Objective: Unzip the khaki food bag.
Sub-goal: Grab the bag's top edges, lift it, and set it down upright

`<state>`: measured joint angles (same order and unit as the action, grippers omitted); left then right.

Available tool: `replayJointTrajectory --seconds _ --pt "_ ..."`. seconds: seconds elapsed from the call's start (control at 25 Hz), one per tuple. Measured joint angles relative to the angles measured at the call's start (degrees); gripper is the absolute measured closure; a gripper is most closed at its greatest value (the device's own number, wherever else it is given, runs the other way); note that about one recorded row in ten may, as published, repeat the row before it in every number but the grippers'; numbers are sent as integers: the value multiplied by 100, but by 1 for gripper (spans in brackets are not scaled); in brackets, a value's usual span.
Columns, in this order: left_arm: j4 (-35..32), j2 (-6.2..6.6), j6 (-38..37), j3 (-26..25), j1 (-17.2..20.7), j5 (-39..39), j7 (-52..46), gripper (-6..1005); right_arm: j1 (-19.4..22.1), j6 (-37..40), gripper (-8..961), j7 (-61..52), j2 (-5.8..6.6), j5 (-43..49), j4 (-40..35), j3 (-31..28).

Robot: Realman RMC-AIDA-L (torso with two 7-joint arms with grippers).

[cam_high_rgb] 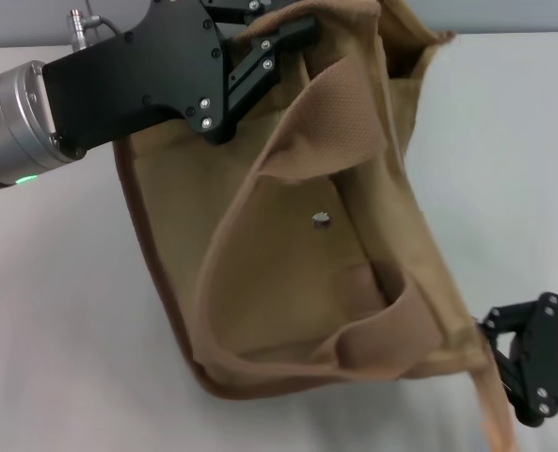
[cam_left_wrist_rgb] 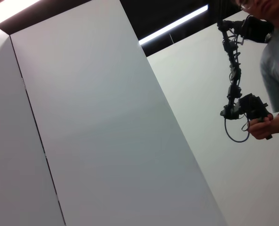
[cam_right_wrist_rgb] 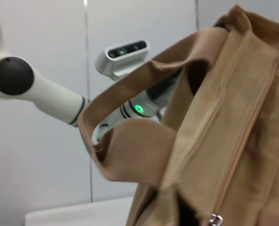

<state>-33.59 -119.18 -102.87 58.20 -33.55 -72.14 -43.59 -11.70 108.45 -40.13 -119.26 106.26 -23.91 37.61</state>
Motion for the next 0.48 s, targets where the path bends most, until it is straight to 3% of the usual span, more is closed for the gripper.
replayJointTrajectory --seconds 0.2,0.24,0.32,0.36,0.48 --pt "15 1 201 358 -6 321 76 909 155 63 898 -56 -1 -43 -35 -398" --pt "21 1 335 705 15 612 168 909 152 97 895 -109 0 -51 -35 -651" --pt "23 0 433 928 31 806 213 909 99 180 890 -241 -6 -56 -20 -1178" --pt "56 0 577 1297 66 1141 306 907 -52 303 888 -374 -18 -59 2 -1704" --pt "177 0 721 1755 130 1653 524 902 -229 417 880 -496 -24 -61 11 -2143"
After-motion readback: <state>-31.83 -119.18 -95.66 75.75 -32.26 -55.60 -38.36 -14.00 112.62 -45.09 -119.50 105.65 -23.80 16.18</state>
